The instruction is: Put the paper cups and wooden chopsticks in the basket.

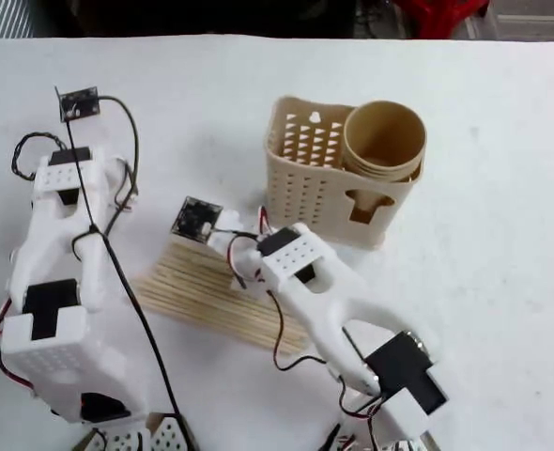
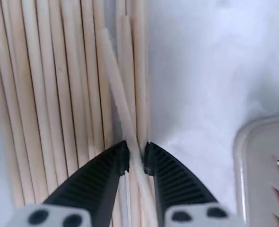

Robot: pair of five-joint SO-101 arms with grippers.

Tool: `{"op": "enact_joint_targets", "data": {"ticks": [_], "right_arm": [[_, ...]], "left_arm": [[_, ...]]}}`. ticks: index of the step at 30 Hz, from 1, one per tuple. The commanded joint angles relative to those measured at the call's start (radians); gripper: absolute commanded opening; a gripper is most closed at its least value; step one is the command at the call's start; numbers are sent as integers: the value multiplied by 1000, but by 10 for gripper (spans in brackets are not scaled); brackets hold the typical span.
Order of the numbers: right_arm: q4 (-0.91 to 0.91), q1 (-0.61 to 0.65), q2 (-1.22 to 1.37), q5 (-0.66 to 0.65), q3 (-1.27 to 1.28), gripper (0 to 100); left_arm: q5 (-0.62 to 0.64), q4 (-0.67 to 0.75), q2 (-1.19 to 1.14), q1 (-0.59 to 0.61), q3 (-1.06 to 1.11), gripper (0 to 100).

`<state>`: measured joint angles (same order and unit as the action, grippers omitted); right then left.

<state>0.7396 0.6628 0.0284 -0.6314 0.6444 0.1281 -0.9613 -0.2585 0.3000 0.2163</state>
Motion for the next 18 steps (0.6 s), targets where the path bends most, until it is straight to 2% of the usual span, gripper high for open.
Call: {"op": "enact_joint_targets", "data": {"ticks": [1, 5, 18], "right_arm": [[54, -21, -110, -8, -20, 17], [91, -27, -197, 44, -20, 17], [117, -22, -377, 52, 32, 17]], "left_arm": [[5, 20, 4, 5, -5, 72], [5, 20, 4, 5, -5, 72], [5, 20, 4, 5, -5, 72]]}}
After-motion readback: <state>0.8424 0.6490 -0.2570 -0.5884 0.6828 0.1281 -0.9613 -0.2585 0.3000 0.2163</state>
